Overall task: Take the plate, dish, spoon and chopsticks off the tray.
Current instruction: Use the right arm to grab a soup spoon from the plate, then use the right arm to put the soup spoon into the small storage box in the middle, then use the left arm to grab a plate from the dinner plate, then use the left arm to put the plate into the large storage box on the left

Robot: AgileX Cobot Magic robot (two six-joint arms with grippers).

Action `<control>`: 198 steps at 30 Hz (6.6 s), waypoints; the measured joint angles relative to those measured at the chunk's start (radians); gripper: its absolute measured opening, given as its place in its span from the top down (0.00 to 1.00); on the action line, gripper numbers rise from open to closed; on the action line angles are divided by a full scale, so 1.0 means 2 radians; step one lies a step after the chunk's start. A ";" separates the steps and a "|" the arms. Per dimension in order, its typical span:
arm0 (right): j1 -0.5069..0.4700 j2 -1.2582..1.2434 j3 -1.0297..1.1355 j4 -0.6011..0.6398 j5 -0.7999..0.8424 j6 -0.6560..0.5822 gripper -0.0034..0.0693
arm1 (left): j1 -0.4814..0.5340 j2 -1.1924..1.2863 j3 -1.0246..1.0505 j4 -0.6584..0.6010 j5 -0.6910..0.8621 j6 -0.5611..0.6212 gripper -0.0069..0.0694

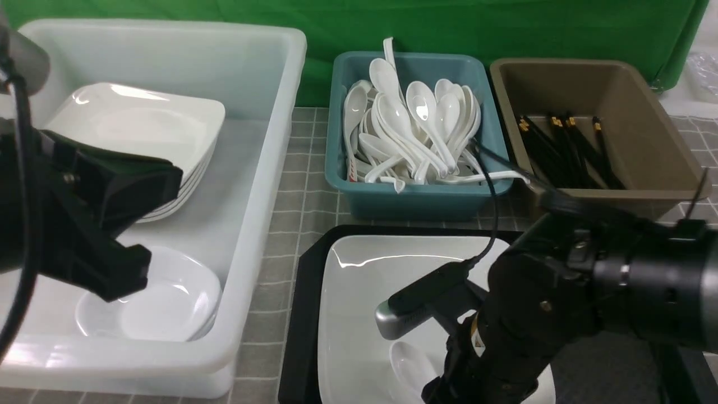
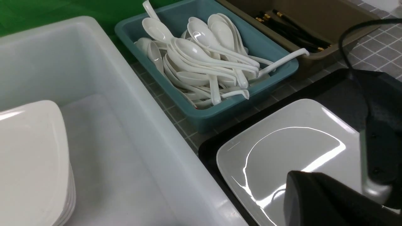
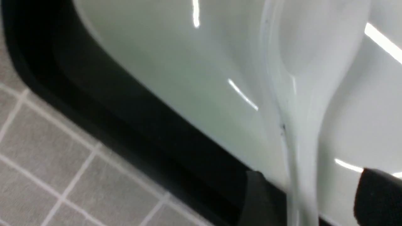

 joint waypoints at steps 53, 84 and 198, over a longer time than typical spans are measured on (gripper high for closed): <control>-0.230 -0.023 -0.346 -0.005 0.088 -0.173 0.81 | -0.040 0.064 0.029 -0.163 0.034 0.257 0.90; -0.230 -0.589 0.072 0.016 0.115 -0.134 0.84 | -0.250 0.393 0.010 0.177 -0.018 0.235 0.31; -0.230 -0.478 -0.014 0.114 0.079 -0.226 0.91 | 0.155 0.366 -0.096 0.306 -0.054 0.016 0.14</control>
